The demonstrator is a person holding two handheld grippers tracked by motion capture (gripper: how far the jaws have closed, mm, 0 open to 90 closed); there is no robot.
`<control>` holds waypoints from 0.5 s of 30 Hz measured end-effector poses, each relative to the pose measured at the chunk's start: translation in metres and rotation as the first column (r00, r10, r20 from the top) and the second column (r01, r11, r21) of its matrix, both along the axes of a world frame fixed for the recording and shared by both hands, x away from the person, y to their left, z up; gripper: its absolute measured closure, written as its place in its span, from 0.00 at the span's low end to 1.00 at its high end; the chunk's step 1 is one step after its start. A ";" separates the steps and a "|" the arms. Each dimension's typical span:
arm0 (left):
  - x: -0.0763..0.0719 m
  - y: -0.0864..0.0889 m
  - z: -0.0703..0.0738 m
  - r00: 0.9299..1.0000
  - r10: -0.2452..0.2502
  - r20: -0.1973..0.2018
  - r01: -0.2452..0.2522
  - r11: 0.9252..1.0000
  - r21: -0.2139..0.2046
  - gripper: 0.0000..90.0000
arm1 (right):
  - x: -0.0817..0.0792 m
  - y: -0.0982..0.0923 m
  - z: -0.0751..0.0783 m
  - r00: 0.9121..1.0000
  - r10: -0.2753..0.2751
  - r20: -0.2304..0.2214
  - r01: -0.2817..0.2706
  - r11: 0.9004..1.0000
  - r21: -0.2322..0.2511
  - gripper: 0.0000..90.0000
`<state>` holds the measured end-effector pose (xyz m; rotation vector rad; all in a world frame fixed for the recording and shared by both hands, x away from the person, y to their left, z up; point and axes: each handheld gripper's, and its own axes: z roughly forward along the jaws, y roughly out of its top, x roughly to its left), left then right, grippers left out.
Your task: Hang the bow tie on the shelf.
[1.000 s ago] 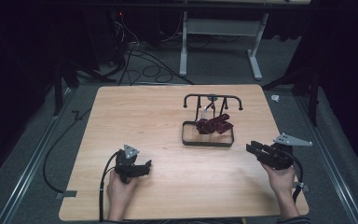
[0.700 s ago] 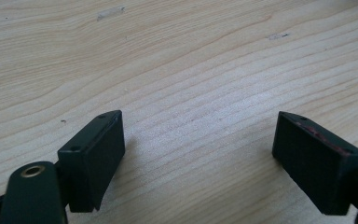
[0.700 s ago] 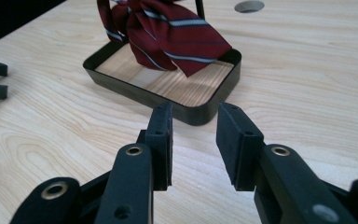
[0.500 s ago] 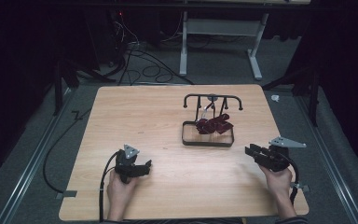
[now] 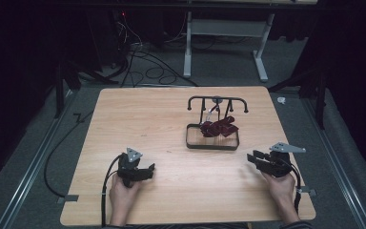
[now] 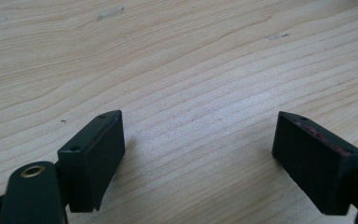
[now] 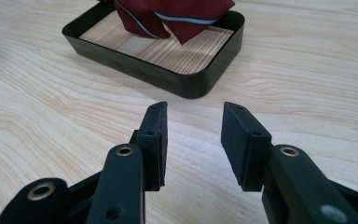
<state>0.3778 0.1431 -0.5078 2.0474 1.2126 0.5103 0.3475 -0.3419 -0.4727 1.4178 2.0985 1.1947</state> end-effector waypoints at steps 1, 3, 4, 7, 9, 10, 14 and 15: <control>0.000 0.000 0.000 1.000 0.000 0.000 0.000 1.000 0.000 0.19 | 0.000 0.000 -0.001 1.000 0.001 -0.001 -0.001 1.000 -0.002 0.70; 0.000 0.000 0.000 1.000 0.000 0.000 0.000 1.000 0.000 0.19 | 0.001 0.002 -0.002 1.000 0.000 -0.004 0.000 1.000 -0.006 0.70; 0.000 0.000 0.000 1.000 0.000 0.000 0.000 1.000 0.000 0.19 | 0.001 0.002 -0.003 1.000 -0.001 -0.007 0.000 1.000 -0.009 0.70; 0.000 0.000 0.000 1.000 0.000 0.000 0.000 1.000 0.000 0.19 | 0.002 0.004 -0.005 1.000 0.002 0.000 -0.002 1.000 -0.019 0.70; 0.000 0.000 0.000 1.000 0.000 0.000 0.000 1.000 0.001 0.19 | 0.003 0.006 -0.006 1.000 0.002 -0.004 -0.002 1.000 -0.028 0.70; 0.000 0.000 0.000 1.000 0.000 0.000 0.000 1.000 0.001 0.19 | 0.004 0.007 -0.007 1.000 0.003 -0.008 -0.003 0.999 -0.032 0.70; 0.000 0.000 0.000 1.000 0.000 0.000 0.000 1.000 0.000 0.19 | 0.006 0.009 -0.011 1.000 0.008 -0.009 -0.009 0.999 -0.050 0.70; 0.000 0.000 0.000 1.000 0.000 0.000 0.000 1.000 0.000 0.19 | 0.006 0.010 -0.012 1.000 0.007 -0.013 -0.008 0.999 -0.051 0.70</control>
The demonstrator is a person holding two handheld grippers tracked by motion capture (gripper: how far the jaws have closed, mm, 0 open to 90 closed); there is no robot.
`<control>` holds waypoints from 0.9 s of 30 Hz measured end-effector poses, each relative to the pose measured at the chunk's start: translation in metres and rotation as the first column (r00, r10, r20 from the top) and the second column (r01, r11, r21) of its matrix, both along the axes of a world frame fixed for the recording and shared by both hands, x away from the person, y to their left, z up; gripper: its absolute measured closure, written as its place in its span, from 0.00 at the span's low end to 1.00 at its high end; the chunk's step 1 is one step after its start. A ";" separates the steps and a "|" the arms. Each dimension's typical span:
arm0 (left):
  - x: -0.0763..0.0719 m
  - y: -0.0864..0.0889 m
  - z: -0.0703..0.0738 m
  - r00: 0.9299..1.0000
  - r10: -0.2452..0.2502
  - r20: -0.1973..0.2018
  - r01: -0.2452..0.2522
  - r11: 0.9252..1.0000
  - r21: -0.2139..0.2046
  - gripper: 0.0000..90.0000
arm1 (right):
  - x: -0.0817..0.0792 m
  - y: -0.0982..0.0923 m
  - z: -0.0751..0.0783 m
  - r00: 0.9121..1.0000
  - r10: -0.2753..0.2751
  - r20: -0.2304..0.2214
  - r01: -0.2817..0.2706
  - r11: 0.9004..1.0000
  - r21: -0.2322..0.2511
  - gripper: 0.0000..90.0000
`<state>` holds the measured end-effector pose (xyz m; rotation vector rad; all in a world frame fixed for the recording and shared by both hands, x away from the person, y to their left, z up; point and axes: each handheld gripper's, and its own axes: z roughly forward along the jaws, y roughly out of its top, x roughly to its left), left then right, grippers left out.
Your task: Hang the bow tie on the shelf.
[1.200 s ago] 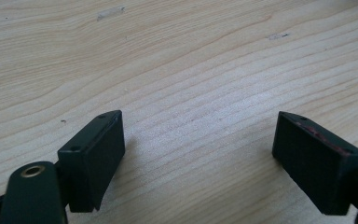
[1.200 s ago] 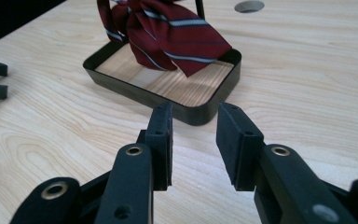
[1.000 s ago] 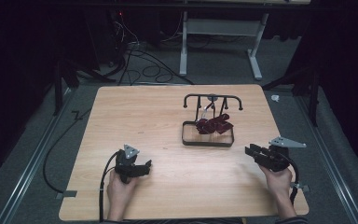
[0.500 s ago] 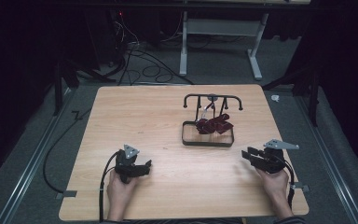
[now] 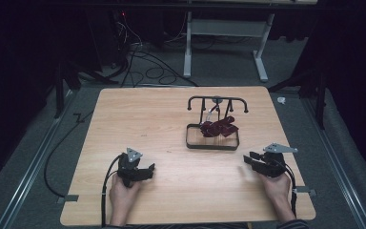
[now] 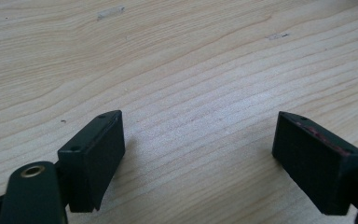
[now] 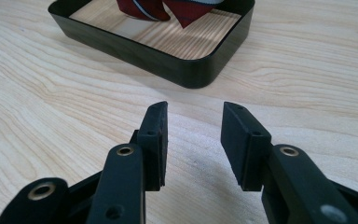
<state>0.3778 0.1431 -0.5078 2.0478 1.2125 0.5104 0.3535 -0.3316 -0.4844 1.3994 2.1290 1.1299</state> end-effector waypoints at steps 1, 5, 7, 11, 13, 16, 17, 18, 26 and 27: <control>0.000 0.000 0.000 1.000 0.000 0.000 0.000 1.000 0.000 0.19 | 0.000 0.000 -0.001 1.000 0.002 0.000 -0.002 1.000 -0.008 0.70; 0.000 0.000 0.000 1.000 0.000 0.000 0.000 1.000 0.000 0.19 | 0.001 0.003 -0.004 1.000 -0.002 -0.007 0.001 1.000 -0.020 0.69; 0.000 0.000 0.000 1.000 0.000 0.000 0.000 1.000 0.000 0.19 | 0.002 0.003 -0.006 1.000 0.000 -0.009 0.000 1.000 -0.025 0.69; 0.000 0.000 0.000 1.000 0.000 0.000 0.000 1.000 0.000 0.19 | 0.003 0.005 -0.007 1.000 -0.001 -0.009 0.001 0.999 -0.038 0.69; 0.000 0.000 0.000 1.000 0.000 0.000 0.000 1.000 0.000 0.19 | 0.003 0.006 -0.008 1.000 0.001 -0.009 -0.002 0.999 -0.046 0.69; 0.000 0.000 0.000 1.000 0.000 0.000 0.000 1.000 0.000 0.19 | 0.004 0.008 -0.009 1.000 0.001 -0.012 -0.001 0.999 -0.050 0.69; 0.000 0.000 0.000 1.000 0.000 0.000 0.000 1.000 0.000 0.19 | 0.004 0.008 -0.010 1.000 0.001 -0.011 -0.002 0.998 -0.055 0.69; 0.000 0.000 0.000 1.000 0.000 0.000 0.000 1.000 0.000 0.19 | 0.004 0.009 -0.010 1.000 0.002 -0.012 -0.003 0.998 -0.059 0.69; 0.000 0.000 0.000 1.000 0.000 0.000 0.000 1.000 0.000 0.19 | 0.006 0.014 -0.016 1.000 0.003 -0.022 -0.005 0.995 -0.098 0.63; 0.000 0.000 0.000 1.000 0.000 0.000 0.000 1.000 0.000 0.19 | 0.006 0.014 -0.016 1.000 0.002 -0.019 -0.004 0.994 -0.107 0.62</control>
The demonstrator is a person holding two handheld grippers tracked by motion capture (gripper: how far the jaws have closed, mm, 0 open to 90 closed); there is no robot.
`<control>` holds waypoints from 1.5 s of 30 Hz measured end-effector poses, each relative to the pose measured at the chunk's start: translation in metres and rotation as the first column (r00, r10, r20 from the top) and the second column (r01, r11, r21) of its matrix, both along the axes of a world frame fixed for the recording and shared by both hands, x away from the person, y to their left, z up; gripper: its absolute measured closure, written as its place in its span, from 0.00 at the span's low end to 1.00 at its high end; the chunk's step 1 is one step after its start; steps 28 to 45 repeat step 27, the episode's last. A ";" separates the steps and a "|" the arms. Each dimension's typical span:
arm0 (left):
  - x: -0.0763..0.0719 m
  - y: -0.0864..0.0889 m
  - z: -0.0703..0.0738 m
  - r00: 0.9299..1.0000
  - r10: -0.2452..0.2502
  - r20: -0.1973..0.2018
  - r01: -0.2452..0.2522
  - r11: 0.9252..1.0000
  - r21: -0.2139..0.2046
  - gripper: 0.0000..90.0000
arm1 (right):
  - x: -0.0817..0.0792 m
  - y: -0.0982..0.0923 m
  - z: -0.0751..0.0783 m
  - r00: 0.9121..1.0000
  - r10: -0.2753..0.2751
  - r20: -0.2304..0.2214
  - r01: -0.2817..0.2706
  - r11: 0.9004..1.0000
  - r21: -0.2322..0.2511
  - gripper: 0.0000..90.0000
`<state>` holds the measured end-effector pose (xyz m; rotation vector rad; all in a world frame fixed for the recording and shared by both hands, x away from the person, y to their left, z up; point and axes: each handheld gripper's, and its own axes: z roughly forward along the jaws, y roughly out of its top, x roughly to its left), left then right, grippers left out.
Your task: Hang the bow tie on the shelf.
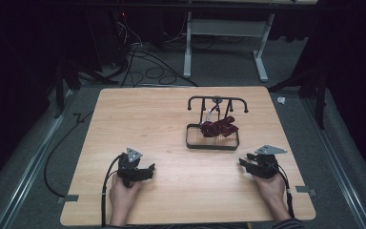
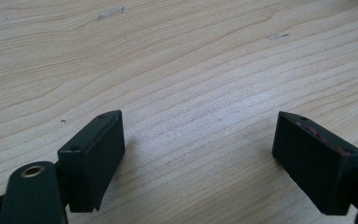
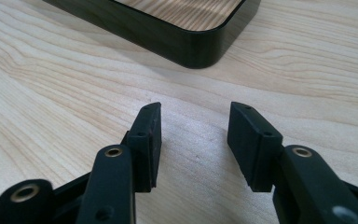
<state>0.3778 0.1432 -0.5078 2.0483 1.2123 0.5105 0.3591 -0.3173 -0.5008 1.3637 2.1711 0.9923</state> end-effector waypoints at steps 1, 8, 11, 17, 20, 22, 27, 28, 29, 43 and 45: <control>0.000 0.000 0.000 1.000 0.000 0.000 0.000 1.000 0.000 0.19 | 0.000 0.001 0.000 1.000 0.000 0.002 0.000 1.000 -0.005 0.61; 0.000 0.000 0.000 1.000 0.000 0.000 0.000 1.000 0.000 0.19 | -0.001 0.005 -0.001 1.000 0.014 0.009 -0.013 0.999 -0.045 0.50; 0.000 0.000 0.000 1.000 0.000 0.000 0.000 1.000 0.000 0.19 | -0.001 0.006 -0.001 1.000 0.018 0.013 -0.018 0.998 -0.056 0.48; 0.000 0.000 0.000 1.000 0.000 0.000 0.000 1.000 -0.001 0.19 | -0.001 0.006 -0.001 1.000 0.008 0.011 -0.008 0.998 -0.056 0.45; 0.000 0.000 0.000 1.000 0.000 0.000 0.000 1.000 0.000 0.19 | -0.001 0.006 -0.001 1.000 0.010 0.011 -0.009 0.998 -0.057 0.44; 0.000 0.000 0.000 1.000 0.000 0.000 0.000 1.000 0.000 0.19 | -0.001 0.006 -0.001 1.000 0.010 0.010 -0.010 0.998 -0.057 0.44; 0.000 0.000 0.000 1.000 0.000 0.000 0.000 1.000 -0.001 0.19 | -0.001 0.006 -0.001 1.000 0.010 0.010 -0.010 0.998 -0.057 0.44; 0.000 0.000 0.000 1.000 0.000 0.000 0.000 1.000 -0.001 0.19 | -0.001 0.006 -0.001 1.000 0.010 0.010 -0.010 0.998 -0.057 0.44; 0.000 0.000 0.000 1.000 0.000 0.000 0.000 1.000 -0.001 0.19 | -0.001 0.006 -0.001 1.000 0.010 0.010 -0.010 0.998 -0.057 0.44; 0.000 0.000 0.000 1.000 0.000 0.000 0.000 1.000 -0.001 0.19 | -0.001 0.006 -0.001 1.000 0.010 0.010 -0.010 0.998 -0.057 0.44; 0.000 0.000 0.000 1.000 0.000 0.000 0.000 1.000 -0.001 0.19 | -0.001 0.006 -0.001 1.000 0.010 0.010 -0.010 0.998 -0.057 0.44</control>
